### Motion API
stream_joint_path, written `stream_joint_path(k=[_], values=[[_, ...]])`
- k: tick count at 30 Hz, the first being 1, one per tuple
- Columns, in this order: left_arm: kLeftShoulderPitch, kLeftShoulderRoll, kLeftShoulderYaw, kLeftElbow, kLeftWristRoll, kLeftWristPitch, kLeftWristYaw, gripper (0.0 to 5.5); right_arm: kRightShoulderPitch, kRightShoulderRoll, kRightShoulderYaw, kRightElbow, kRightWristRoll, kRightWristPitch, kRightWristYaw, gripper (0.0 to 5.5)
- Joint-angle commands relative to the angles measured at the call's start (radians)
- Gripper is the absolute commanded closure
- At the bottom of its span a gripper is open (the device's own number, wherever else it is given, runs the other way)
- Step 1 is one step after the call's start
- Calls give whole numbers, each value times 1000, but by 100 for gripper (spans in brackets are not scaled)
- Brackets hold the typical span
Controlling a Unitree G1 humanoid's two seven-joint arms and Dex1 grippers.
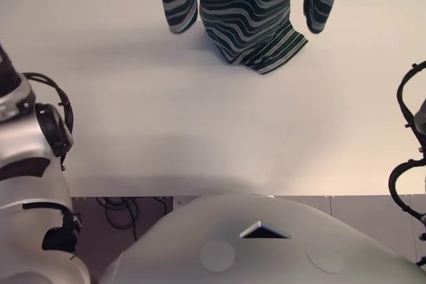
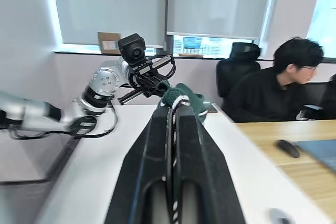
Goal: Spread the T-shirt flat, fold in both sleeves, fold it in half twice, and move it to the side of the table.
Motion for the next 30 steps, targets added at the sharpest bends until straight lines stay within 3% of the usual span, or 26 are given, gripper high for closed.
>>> stream_joint_path(k=[1, 4, 7, 13, 18, 23, 30], values=[[37, 122, 214, -332, -451, 286, 197, 550, 95, -119, -169, -190, 275, 240, -23, 549], [-62, 171, 238, -303, -703, 316, 344, 550, 37, -106, -210, -199, 388, 292, -118, 549], [-81, 164, 181, -240, -716, 308, 399, 550, 34, -68, -160, -164, 344, 260, -183, 549], [67, 78, -131, 130, -308, 123, 221, 550, 102, -12, 204, 129, -76, -34, -121, 549], [-21, -135, -391, 788, 101, -181, 155, 550, 18, 167, 416, 545, -412, -346, -187, 549], [-79, -320, -491, 1266, 362, -434, 272, 550, -65, 367, 464, 853, -590, -573, -369, 549], [-146, -434, -434, 1540, 504, -584, 468, 550, -135, 485, 428, 1122, -735, -753, -664, 549]])
